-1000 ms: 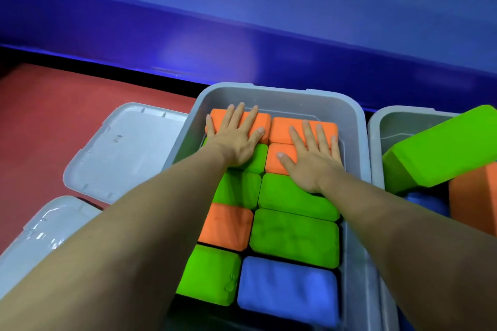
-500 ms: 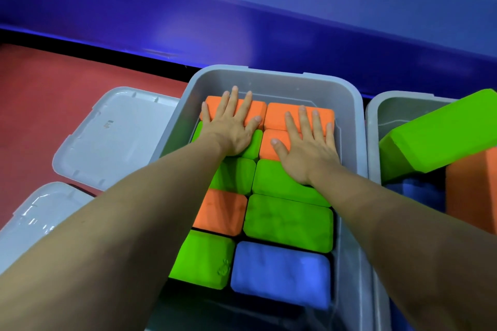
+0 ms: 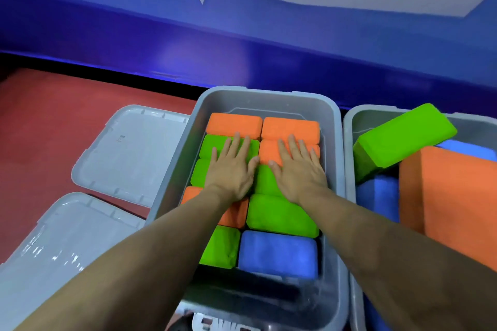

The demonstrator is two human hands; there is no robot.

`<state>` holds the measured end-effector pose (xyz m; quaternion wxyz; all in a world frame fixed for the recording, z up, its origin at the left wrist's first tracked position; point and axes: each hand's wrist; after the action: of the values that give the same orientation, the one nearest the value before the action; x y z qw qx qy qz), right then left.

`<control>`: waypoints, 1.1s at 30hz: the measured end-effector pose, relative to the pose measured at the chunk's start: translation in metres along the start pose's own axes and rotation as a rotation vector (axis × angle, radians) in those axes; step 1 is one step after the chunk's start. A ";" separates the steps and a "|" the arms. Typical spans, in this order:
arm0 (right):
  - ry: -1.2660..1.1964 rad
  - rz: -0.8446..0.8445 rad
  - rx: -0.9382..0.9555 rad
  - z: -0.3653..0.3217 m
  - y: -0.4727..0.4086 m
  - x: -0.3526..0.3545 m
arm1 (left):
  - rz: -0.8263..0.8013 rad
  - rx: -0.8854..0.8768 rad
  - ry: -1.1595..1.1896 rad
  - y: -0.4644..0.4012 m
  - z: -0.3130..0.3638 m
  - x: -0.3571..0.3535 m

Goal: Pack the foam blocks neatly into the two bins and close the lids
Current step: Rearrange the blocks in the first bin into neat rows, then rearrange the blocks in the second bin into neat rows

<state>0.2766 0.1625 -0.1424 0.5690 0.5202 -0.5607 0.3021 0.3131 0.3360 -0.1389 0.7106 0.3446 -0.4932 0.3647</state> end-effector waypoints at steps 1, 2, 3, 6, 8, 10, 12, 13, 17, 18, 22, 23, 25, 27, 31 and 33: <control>-0.003 0.015 0.016 0.003 0.015 0.008 | -0.006 -0.004 0.021 0.009 0.010 0.006; -0.005 0.027 0.024 0.007 0.031 0.018 | -0.006 -0.014 0.039 0.018 0.021 0.014; -0.009 0.032 0.022 0.012 0.047 0.029 | 0.007 -0.031 0.057 0.028 0.033 0.024; 0.000 0.051 -0.024 0.032 0.097 0.063 | 0.068 -0.093 0.116 0.059 0.074 0.057; 0.005 0.051 -0.044 0.047 0.132 0.084 | 0.101 -0.132 0.140 0.084 0.104 0.079; -0.017 0.060 -0.069 0.061 0.169 0.102 | 0.112 -0.144 0.185 0.110 0.131 0.096; -0.045 0.065 -0.106 0.073 0.207 0.117 | 0.115 -0.142 0.260 0.138 0.155 0.108; -0.061 0.063 -0.130 0.079 0.226 0.124 | 0.113 -0.147 0.296 0.151 0.167 0.114; -0.149 0.040 -0.199 0.095 0.288 0.150 | 0.139 -0.169 0.437 0.195 0.212 0.135; -0.171 0.040 -0.207 0.098 0.298 0.157 | 0.152 -0.165 0.473 0.202 0.222 0.138; -0.229 0.071 -0.222 0.120 0.336 0.172 | 0.103 -0.187 0.586 0.219 0.251 0.137; -0.230 0.071 -0.232 0.130 0.345 0.168 | 0.056 -0.201 0.580 0.219 0.256 0.136; -0.236 0.005 -0.278 0.152 0.354 0.164 | -0.001 -0.201 0.591 0.211 0.263 0.136; -0.266 -0.050 -0.318 0.167 0.349 0.167 | -0.002 -0.158 0.631 0.199 0.268 0.132; -0.323 -0.028 -0.401 0.187 0.327 0.171 | -0.046 -0.098 0.660 0.186 0.285 0.114; -0.343 -0.116 -0.460 0.196 0.316 0.168 | -0.086 -0.061 0.651 0.177 0.294 0.098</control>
<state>-0.0480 0.0269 0.0637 0.5851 0.4525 -0.6717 0.0416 0.0537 0.1919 0.0586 0.8558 0.2089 -0.2359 0.4103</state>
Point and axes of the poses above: each hand's wrist, its own y-axis away from the middle knuckle, its own x-axis out of the back of the hand, z = x × y, and after that the axes turned 13 degrees about -x, right-handed
